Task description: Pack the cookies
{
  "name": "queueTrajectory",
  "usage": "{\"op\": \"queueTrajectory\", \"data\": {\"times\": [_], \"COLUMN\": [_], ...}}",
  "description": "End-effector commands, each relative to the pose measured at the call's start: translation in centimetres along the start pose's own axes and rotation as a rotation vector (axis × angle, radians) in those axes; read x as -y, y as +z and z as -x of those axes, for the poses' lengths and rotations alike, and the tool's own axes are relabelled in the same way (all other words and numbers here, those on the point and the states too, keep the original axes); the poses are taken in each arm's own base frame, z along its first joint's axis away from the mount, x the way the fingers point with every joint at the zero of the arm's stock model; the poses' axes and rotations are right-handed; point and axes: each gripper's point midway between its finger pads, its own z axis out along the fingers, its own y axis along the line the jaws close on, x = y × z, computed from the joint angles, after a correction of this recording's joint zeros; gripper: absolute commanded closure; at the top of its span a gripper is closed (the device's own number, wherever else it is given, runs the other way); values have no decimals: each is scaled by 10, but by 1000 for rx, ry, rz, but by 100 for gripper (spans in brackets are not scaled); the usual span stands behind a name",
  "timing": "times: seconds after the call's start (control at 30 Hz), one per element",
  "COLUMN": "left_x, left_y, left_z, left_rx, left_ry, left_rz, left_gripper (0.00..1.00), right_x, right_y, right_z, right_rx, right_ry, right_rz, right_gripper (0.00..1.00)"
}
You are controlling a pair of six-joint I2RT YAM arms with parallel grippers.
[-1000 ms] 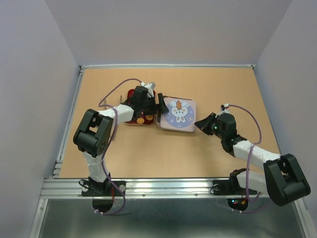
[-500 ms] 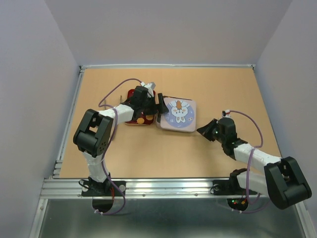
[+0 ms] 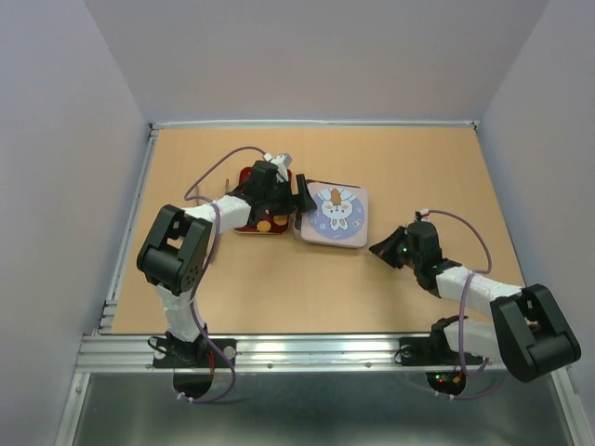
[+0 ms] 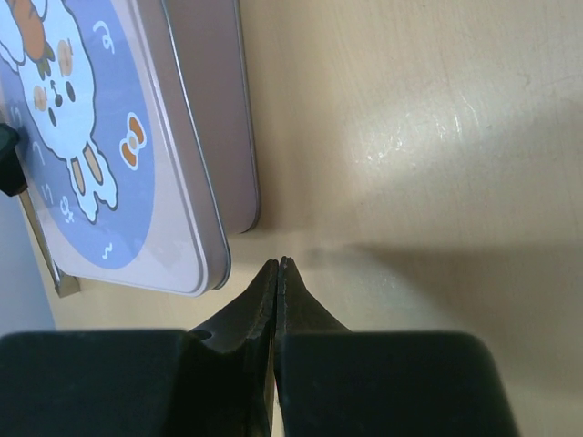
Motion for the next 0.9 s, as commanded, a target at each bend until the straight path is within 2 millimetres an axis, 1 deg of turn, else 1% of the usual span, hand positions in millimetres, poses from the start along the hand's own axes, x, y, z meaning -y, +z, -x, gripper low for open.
{"op": "queueTrajectory", "data": {"times": [0.0,0.27,0.5,0.7,0.87], "left_x": [31,33,36,36,35], "left_y": [-19,-20,-22,-21,-21], "left_z": [30,30,28,26,24], "left_rx": [85,86,85,83,80], "left_ry": [45,44,50,51,48], "left_rz": [-67,-80,-100,-108,-110], "left_gripper": [1,1,1,1,1], "right_x": [-24,-45,-60,-61,-63], "right_y": [4,11,18,26,29], "right_z": [11,7,13,8,11], "right_rx": [22,1,0,-34,-32], "right_ry": [-14,-42,-67,-79,-84], "right_rz": [53,86,104,95,92], "right_gripper": [99,100,99,100,100]}}
